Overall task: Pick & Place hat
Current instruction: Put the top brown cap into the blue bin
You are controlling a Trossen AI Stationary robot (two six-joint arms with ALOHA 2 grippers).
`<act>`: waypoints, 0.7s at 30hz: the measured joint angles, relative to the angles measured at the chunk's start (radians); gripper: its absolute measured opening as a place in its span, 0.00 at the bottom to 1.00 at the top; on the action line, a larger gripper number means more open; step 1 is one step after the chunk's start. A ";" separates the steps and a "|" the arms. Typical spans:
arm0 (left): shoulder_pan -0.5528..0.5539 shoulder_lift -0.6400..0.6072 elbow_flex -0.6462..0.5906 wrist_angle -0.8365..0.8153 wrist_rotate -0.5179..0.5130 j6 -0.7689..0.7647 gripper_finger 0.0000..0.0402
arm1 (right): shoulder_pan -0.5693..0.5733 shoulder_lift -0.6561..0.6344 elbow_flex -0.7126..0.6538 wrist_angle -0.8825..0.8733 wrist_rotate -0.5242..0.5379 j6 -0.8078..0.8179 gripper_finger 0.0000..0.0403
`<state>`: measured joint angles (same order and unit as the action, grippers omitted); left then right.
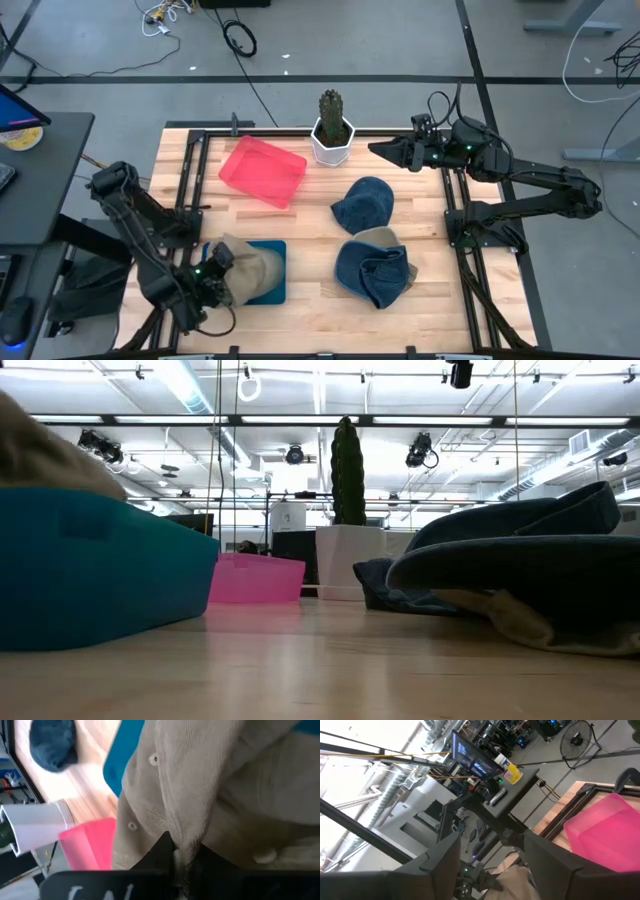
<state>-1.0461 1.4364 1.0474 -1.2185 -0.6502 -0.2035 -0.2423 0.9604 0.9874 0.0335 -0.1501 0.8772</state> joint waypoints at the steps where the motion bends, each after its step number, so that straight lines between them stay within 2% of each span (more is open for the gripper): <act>1: -0.009 0.000 -0.010 -0.010 0.000 -0.020 0.05 | 0.000 0.000 0.000 0.000 0.000 0.000 0.55; 8: -0.047 0.000 -0.104 0.003 0.064 -0.081 0.05 | 0.000 0.000 0.000 0.000 0.001 -0.001 0.55; 16: -0.058 0.000 -0.165 0.134 0.084 -0.074 0.06 | 0.000 0.000 0.000 0.001 0.004 0.000 0.55; 21: -0.058 0.000 -0.204 0.185 0.157 -0.074 0.05 | 0.000 0.000 0.000 -0.001 0.021 0.003 0.55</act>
<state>-1.1043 1.4366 0.8431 -1.0332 -0.4929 -0.2771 -0.2424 0.9607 0.9874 0.0320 -0.1296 0.8806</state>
